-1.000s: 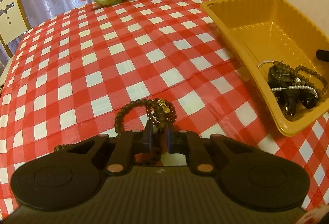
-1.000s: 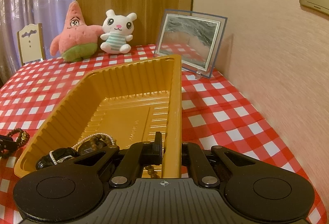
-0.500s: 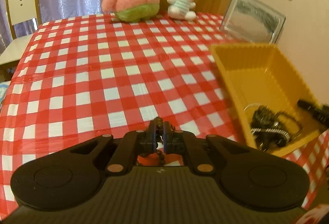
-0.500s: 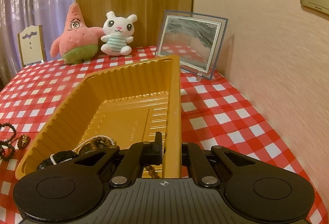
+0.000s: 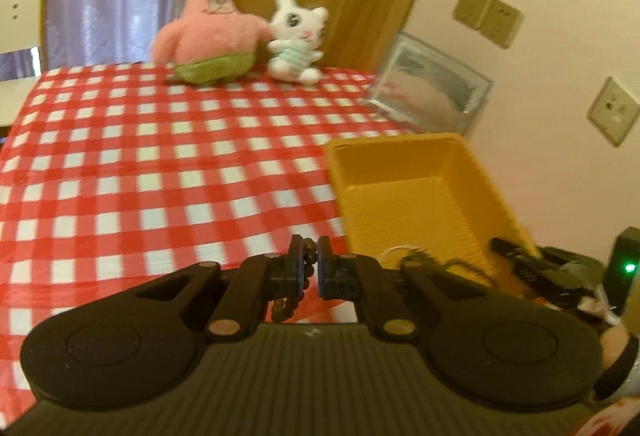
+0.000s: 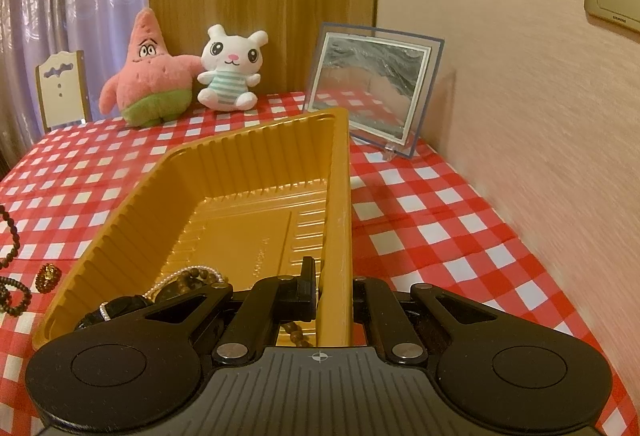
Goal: Organize jewelry
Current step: 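Carry the dark bead bracelet into the tray and open the left tool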
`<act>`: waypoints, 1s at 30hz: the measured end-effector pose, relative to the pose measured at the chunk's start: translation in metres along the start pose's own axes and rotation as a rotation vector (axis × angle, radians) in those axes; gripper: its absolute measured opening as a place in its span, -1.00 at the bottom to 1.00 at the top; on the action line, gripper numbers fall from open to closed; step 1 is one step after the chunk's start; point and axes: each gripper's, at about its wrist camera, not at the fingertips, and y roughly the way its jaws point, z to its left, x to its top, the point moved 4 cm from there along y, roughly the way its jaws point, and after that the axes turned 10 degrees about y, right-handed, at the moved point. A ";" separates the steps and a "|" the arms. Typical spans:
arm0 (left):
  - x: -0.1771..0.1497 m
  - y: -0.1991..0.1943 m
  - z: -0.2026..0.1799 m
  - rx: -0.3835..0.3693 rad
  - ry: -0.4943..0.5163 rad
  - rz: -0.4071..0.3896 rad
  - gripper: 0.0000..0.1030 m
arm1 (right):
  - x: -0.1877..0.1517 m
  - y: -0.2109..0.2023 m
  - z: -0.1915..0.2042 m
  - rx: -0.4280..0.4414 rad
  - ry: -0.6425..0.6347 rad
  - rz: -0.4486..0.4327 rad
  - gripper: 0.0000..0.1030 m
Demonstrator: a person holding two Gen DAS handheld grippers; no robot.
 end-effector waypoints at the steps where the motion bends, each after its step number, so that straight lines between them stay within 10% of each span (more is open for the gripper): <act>1: 0.003 0.000 -0.006 -0.014 0.006 -0.007 -0.90 | 0.000 0.000 0.000 0.000 -0.001 -0.001 -0.91; 19: 0.018 0.060 -0.121 -0.306 0.079 0.046 -0.90 | 0.001 -0.005 0.002 0.010 -0.004 -0.012 -0.90; 30: 0.006 0.071 -0.100 -0.293 -0.058 0.108 -0.58 | -0.002 -0.006 0.002 0.012 0.003 -0.004 -0.89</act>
